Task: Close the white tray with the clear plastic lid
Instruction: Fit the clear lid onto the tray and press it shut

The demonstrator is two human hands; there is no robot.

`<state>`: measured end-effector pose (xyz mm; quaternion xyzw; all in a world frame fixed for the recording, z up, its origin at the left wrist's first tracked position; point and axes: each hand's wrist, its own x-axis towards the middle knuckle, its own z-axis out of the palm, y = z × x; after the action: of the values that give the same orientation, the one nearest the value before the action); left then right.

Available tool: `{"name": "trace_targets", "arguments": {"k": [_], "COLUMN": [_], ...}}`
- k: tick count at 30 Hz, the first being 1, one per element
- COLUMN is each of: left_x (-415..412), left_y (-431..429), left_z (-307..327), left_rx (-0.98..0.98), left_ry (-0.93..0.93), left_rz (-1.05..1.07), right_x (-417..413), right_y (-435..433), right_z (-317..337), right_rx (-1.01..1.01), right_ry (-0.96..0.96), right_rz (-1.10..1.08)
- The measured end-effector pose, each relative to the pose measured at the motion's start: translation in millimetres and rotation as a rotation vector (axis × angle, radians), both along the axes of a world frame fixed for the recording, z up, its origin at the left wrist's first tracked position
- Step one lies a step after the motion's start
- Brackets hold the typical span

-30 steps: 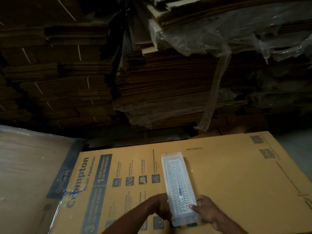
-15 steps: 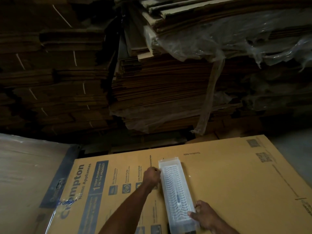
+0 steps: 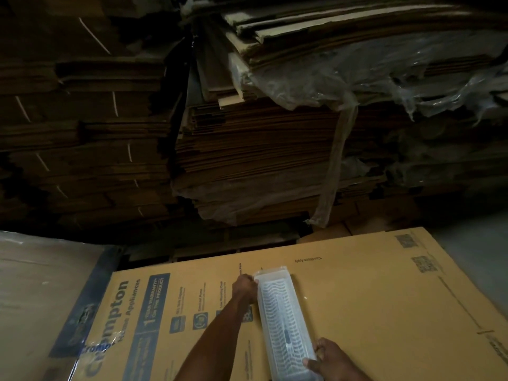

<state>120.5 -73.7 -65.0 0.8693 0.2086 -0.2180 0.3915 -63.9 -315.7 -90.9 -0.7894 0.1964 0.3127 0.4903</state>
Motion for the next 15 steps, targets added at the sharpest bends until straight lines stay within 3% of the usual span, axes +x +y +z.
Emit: {"name": "trace_targets", "arguments": {"k": [15], "left_x": [6.5], "left_y": [-2.1], "left_z": [-15.1], "left_rx": [0.01], "left_ry": [0.056], "left_rz": [0.071], "right_x": [17.2], "right_y": [8.5], "right_z": [35.8], "right_rx": [-0.103], "right_ry": [0.023], "right_rz": [0.037]}}
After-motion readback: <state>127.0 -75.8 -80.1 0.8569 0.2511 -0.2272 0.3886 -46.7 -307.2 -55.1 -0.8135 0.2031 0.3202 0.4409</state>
